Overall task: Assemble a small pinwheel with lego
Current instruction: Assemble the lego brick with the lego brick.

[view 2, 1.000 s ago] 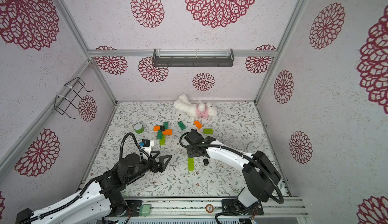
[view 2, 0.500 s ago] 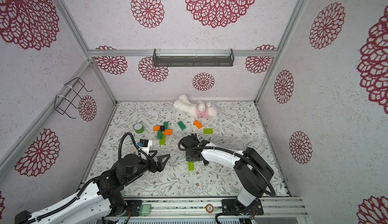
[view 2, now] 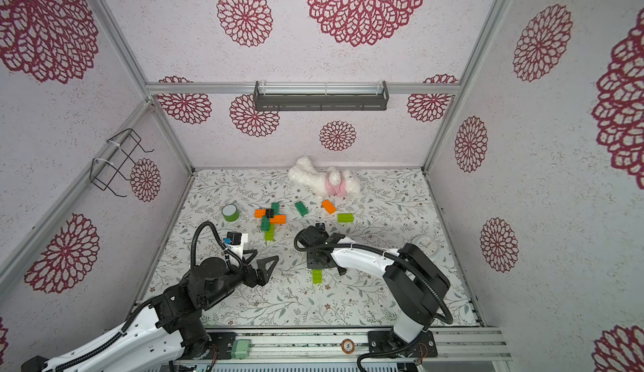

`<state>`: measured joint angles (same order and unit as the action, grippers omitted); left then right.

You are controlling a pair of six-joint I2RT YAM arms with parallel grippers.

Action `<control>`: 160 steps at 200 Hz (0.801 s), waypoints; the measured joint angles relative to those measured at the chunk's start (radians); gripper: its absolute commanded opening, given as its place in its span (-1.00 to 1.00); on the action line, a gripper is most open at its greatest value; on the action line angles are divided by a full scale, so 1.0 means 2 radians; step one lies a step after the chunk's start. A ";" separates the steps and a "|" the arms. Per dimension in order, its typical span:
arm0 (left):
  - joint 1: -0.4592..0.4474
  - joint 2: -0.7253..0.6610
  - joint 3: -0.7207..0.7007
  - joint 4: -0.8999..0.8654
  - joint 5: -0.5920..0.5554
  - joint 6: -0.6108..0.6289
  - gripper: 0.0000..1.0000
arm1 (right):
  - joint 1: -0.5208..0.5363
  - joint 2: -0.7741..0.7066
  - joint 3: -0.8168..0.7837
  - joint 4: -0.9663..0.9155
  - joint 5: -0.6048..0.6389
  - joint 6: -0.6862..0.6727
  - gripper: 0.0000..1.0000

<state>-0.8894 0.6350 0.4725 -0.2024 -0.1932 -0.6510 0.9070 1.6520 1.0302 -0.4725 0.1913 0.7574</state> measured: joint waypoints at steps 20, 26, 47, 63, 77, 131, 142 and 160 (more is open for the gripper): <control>0.000 0.000 0.000 0.000 0.000 0.000 0.94 | 0.003 0.000 0.000 0.000 0.002 0.002 -0.59; 0.000 0.000 0.000 0.000 0.000 0.000 0.94 | 0.003 0.000 0.000 0.000 0.003 0.002 -0.59; 0.000 0.001 0.000 0.000 0.000 0.002 0.94 | 0.005 0.000 0.000 -0.002 0.008 0.003 -0.59; 0.000 0.003 0.000 0.000 0.000 0.002 0.94 | 0.006 0.000 0.000 -0.002 0.010 0.003 -0.60; 0.000 0.003 0.000 -0.001 0.000 0.002 0.95 | 0.006 0.000 0.000 -0.002 0.010 0.003 -0.60; 0.000 0.003 0.000 -0.001 -0.001 0.002 0.95 | 0.007 0.000 0.000 -0.004 0.012 0.003 -0.59; 0.000 0.003 0.000 -0.001 -0.001 0.002 0.94 | 0.007 0.000 0.000 -0.004 0.012 0.003 -0.60; 0.000 0.003 0.000 -0.001 -0.001 0.002 0.94 | 0.007 0.000 -0.001 -0.004 0.012 0.003 -0.60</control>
<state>-0.8894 0.6411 0.4725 -0.2039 -0.1944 -0.6472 0.9211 1.6512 1.0279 -0.4805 0.2150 0.7635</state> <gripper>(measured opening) 0.971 0.345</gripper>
